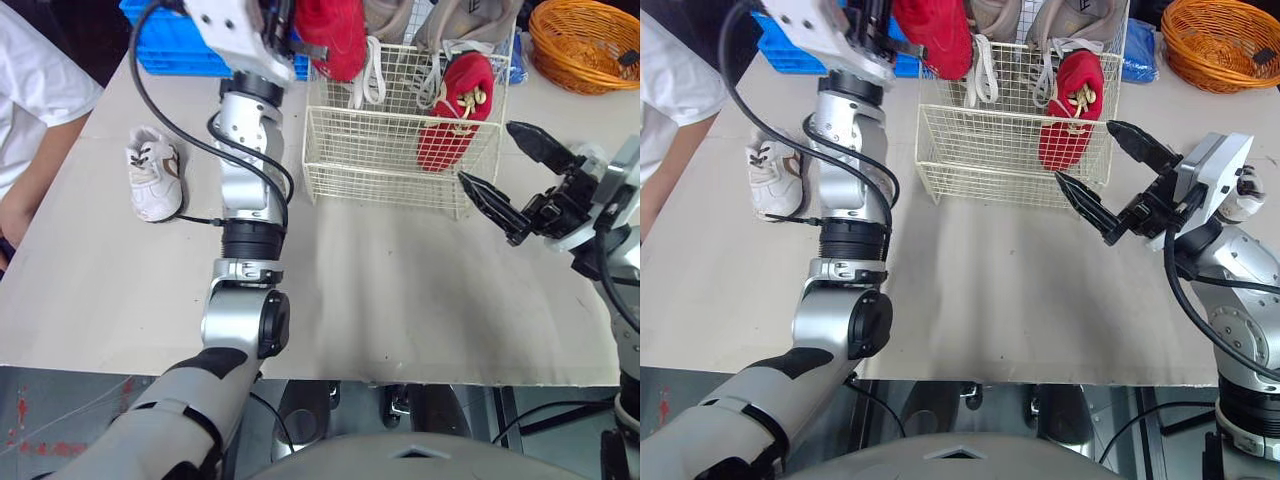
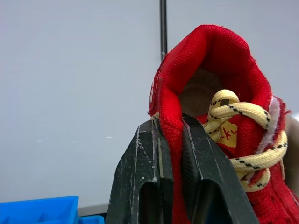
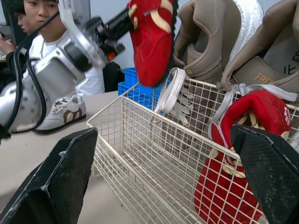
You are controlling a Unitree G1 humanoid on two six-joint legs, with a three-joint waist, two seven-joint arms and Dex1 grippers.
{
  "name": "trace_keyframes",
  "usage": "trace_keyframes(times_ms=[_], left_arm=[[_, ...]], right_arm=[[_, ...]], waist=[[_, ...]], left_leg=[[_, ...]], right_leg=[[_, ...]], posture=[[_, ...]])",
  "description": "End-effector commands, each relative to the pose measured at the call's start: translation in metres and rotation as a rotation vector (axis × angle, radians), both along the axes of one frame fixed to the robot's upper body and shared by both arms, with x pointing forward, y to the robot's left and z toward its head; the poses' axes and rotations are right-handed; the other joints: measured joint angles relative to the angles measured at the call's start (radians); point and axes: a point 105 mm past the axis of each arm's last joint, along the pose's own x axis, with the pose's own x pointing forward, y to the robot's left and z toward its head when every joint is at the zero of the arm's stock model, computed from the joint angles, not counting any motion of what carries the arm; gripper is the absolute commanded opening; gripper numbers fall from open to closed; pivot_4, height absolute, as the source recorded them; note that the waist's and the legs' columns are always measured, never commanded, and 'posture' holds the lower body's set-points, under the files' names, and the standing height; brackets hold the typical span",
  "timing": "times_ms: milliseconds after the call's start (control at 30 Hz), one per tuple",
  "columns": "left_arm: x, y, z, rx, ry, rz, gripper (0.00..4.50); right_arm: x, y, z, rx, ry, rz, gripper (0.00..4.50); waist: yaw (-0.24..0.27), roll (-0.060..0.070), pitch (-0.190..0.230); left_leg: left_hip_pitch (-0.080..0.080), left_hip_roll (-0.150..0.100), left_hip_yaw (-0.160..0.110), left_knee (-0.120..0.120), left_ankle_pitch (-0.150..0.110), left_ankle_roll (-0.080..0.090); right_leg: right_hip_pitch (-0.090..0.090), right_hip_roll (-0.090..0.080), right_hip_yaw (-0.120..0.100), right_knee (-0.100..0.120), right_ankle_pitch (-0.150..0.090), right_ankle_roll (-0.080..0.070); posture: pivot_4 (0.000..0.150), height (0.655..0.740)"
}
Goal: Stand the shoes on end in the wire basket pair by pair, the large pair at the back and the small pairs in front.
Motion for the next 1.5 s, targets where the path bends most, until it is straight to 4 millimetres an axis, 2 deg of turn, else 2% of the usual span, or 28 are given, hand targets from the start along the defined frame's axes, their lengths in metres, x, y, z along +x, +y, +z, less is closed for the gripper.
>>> trace_keyframes(times_ms=[33, 133, 367, 500, 567, 600, 700, 733, 767, 833, 933, 1100, 1333, 1500], left_arm=[[-0.009, -0.009, -0.005, 0.039, -0.054, 0.001, 0.02], [-0.007, -0.016, -0.022, 0.083, -0.017, -0.001, 0.02], [0.002, -0.016, -0.074, 0.160, 0.148, 0.001, 0.02], [0.004, -0.017, -0.092, 0.189, 0.255, -0.058, 0.02], [0.004, -0.015, -0.096, 0.185, 0.290, -0.063, 1.05], [0.003, -0.014, -0.096, 0.179, 0.299, -0.068, 1.26], [-0.002, -0.012, -0.098, 0.169, 0.321, -0.088, 2.64], [-0.003, -0.009, -0.099, 0.161, 0.331, -0.086, 3.23], [-0.005, -0.007, -0.099, 0.157, 0.340, -0.085, 3.48], [-0.010, -0.004, -0.100, 0.171, 0.354, -0.075, 4.45], [-0.017, 0.003, -0.103, 0.222, 0.373, -0.058, 4.49], [-0.032, 0.006, -0.094, 0.276, 0.365, -0.075, 4.49], [-0.059, 0.011, -0.046, 0.375, 0.279, -0.201, 4.49], [-0.078, 0.006, -0.017, 0.542, 0.278, -0.447, 4.49]], right_arm=[[-0.009, -0.005, 0.013, 0.015, -0.077, -0.030, 4.50], [-0.010, -0.005, 0.013, 0.019, -0.078, -0.035, 4.50], [-0.009, -0.008, 0.014, 0.021, -0.084, -0.047, 4.50], [-0.008, -0.010, 0.014, 0.019, -0.084, -0.052, 4.50], [-0.008, -0.010, 0.014, 0.019, -0.085, -0.053, 4.50], [-0.008, -0.011, 0.014, 0.018, -0.085, -0.054, 4.50], [-0.007, -0.013, 0.015, 0.014, -0.087, -0.063, 4.50], [-0.007, -0.014, 0.015, 0.012, -0.088, -0.067, 4.50], [-0.007, -0.016, 0.015, 0.011, -0.087, -0.071, 4.50], [-0.006, -0.020, 0.015, 0.007, -0.083, -0.082, 4.50], [-0.004, -0.026, 0.014, -0.008, -0.075, -0.104, 4.50], [0.002, -0.041, 0.014, -0.027, -0.071, -0.167, 4.50], [0.021, -0.089, 0.011, -0.041, -0.039, -0.396, 4.50], [0.031, -0.125, -0.017, -0.078, 0.087, -0.548, 4.50]], waist=[[0.000, 0.000, 0.000], [-0.001, 0.000, 0.000], [-0.001, 0.001, -0.002], [-0.001, 0.002, -0.003], [-0.001, 0.002, -0.004], [0.000, 0.003, -0.005], [0.000, 0.004, -0.007], [0.000, 0.005, -0.008], [0.000, 0.005, -0.008], [0.000, 0.006, -0.009], [-0.001, 0.007, -0.009], [-0.001, 0.007, -0.009], [0.000, 0.007, -0.009], [0.000, 0.007, -0.009]], left_leg=[[0.000, 0.000, 0.000, 0.000, 0.000, 0.000], [0.000, 0.000, 0.000, 0.000, 0.000, 0.000], [0.001, 0.000, 0.000, 0.000, 0.000, 0.000], [0.002, 0.000, 0.000, 0.000, 0.000, 0.000], [0.005, 0.000, 0.000, 0.000, 0.000, 0.000], [0.006, 0.000, 0.000, -0.001, 0.000, 0.000], [0.009, 0.000, -0.001, 0.000, 0.000, 0.000], [0.010, 0.000, -0.001, 0.000, 0.000, 0.000], [0.010, 0.000, -0.001, 0.000, 0.000, 0.000], [0.010, 0.000, -0.002, 0.000, 0.000, 0.000], [0.010, 0.000, -0.002, 0.000, 0.000, 0.000], [0.010, 0.000, -0.002, 0.000, 0.000, 0.000], [0.009, 0.000, -0.003, -0.001, 0.000, 0.000], [0.009, 0.000, -0.002, -0.002, 0.000, 0.000]], right_leg=[[0.000, 0.000, 0.000, 0.000, 0.000, 0.000], [0.000, 0.000, 0.000, 0.000, 0.000, 0.000], [0.000, 0.000, 0.000, 0.000, 0.000, 0.000], [0.002, 0.000, 0.000, 0.000, 0.000, 0.000], [0.004, 0.000, 0.001, 0.000, 0.000, 0.000], [0.005, 0.000, 0.001, 0.000, 0.000, 0.000], [0.007, 0.000, 0.000, 0.000, 0.000, 0.000], [0.009, 0.000, 0.000, 0.000, 0.000, 0.000], [0.009, 0.000, 0.000, 0.000, 0.000, 0.000], [0.009, 0.000, 0.000, 0.000, 0.000, 0.000], [0.009, 0.000, 0.000, 0.000, 0.000, 0.000], [0.009, 0.000, 0.000, 0.000, 0.000, 0.000], [0.009, 0.000, 0.000, -0.001, 0.000, 0.000], [0.009, 0.001, 0.000, -0.002, 0.000, 0.000]], posture=[[0.150, 0.6860], [0.150, 0.6860], [0.150, 0.6860], [0.150, 0.6860], [0.150, 0.6860], [0.150, 0.6860], [0.150, 0.6860], [0.150, 0.6860], [0.150, 0.6860], [0.150, 0.6860], [0.150, 0.6860], [0.150, 0.6860], [0.150, 0.6860], [0.150, 0.6860]])
